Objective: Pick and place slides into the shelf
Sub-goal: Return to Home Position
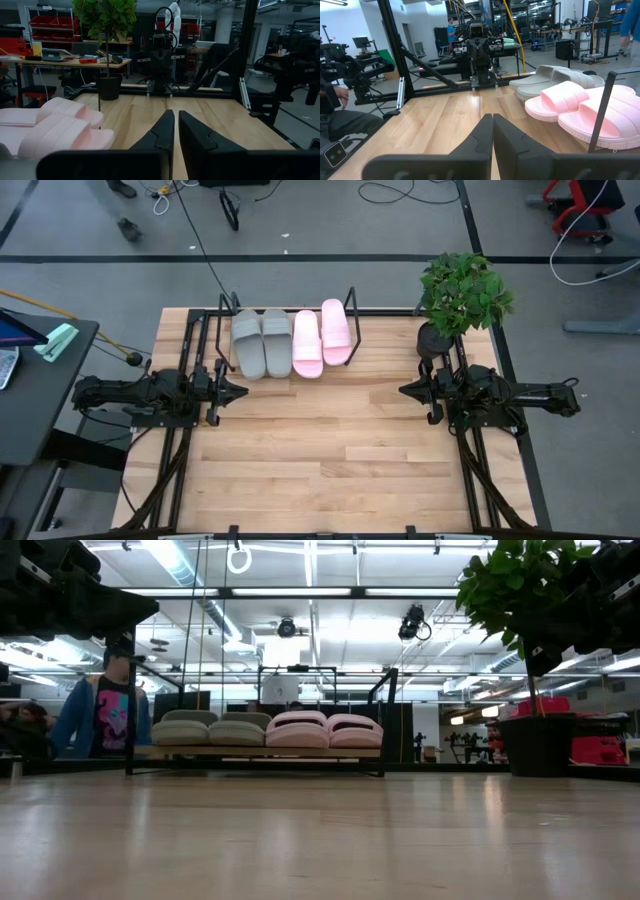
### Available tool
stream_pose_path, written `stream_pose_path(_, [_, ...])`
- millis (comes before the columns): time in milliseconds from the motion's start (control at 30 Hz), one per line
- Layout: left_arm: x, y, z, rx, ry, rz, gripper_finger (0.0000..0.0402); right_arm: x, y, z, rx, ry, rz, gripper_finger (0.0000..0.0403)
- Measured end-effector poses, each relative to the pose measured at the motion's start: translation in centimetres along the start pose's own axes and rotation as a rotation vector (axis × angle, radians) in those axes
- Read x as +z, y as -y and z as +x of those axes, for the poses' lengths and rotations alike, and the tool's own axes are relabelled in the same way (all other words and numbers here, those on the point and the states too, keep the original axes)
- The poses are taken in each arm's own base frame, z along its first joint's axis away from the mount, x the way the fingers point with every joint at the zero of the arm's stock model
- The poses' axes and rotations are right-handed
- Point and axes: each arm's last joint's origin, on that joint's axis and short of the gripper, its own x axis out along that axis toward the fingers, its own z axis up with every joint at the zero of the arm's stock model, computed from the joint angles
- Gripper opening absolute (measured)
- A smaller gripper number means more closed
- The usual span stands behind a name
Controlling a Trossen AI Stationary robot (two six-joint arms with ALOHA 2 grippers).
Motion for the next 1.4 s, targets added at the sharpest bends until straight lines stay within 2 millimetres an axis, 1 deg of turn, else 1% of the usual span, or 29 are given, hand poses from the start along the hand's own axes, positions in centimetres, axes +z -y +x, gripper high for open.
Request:
stream_pose_path(200, [-0.01, 0.0, 0.0, 0.0, 0.0, 0.0, 0.0025, 0.0, 0.0, 0.0, 0.0, 0.0, 0.0, 0.0018])
stream_pose_path(633, [-0.01, 0.0, 0.0, 0.0, 0.0, 0.0, 0.0041, 0.0, 0.0, 0.0, 0.0, 0.0, 0.0, 0.0018])
stream_pose_path(1000, [-0.01, 0.0, 0.0, 0.0, -0.001, 0.0, 0.0027, 0.0, 0.0, 0.0, 0.0, 0.0, 0.0, 0.0018])
stream_pose_path(1400, [0.0, 0.0, 0.0, 0.0, 0.0, 0.0, 0.0039, 0.0, 0.0, 0.0, 0.0, 0.0, 0.0, 0.0018])
